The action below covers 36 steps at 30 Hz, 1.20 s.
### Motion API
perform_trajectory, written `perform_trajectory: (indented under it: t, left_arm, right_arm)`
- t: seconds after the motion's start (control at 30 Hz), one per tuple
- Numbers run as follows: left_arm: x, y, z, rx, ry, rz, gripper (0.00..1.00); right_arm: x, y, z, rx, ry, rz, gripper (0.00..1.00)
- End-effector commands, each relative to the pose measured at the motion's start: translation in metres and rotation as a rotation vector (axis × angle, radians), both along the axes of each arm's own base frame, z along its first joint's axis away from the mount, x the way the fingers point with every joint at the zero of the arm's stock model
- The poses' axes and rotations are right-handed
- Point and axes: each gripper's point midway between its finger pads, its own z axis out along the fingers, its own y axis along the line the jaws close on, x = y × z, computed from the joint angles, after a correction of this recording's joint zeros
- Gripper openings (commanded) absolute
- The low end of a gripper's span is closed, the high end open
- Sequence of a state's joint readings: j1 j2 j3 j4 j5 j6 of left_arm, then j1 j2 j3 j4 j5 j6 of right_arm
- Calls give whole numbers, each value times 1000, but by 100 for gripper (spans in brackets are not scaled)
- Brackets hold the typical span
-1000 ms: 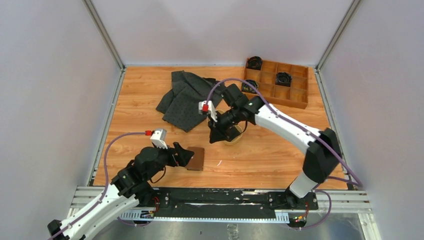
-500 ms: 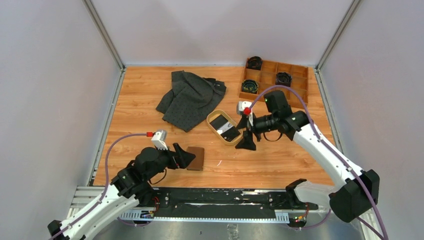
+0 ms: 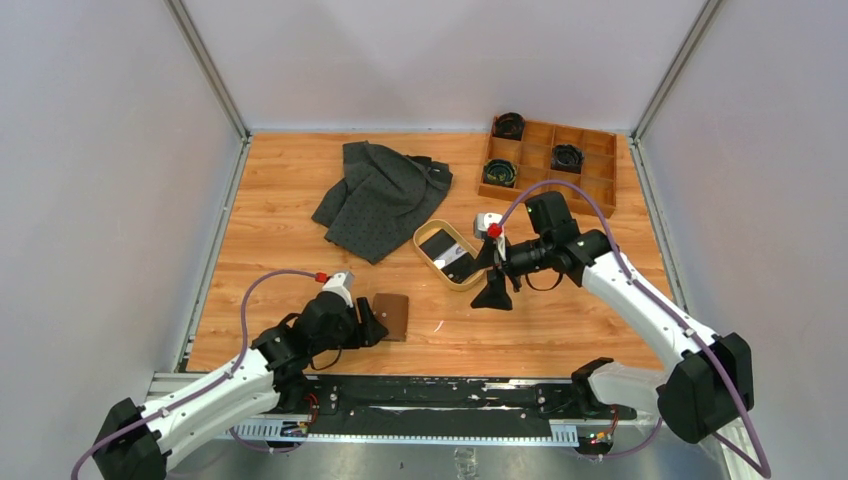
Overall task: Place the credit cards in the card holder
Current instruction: Open the card holder at the center of the board.
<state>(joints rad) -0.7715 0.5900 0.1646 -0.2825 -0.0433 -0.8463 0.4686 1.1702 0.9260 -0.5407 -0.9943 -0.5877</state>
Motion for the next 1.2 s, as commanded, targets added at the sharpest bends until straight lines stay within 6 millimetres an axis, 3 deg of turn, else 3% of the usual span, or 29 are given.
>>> perform_trajectory:
  t: [0.0, 0.5, 0.63, 0.87, 1.17]
  left_arm:
    - [5, -12, 9, -78, -31, -14, 54]
    - [5, -29, 40, -172, -64, -68, 17]
    - [5, -41, 54, -220, -84, -109, 0]
    - [7, -62, 71, -215, -96, -184, 0]
    - [11, -109, 79, -134, -98, -271, 1]
  right_arm:
    - [5, -1, -2, 9, -4, -2, 90]
    - [4, -1, -5, 7, 11, 1, 90]
    - [4, -1, -7, 4, 18, 2, 90]
    - [4, 0, -8, 3, 30, 2, 90]
    - [8, 1, -16, -18, 73, -15, 90]
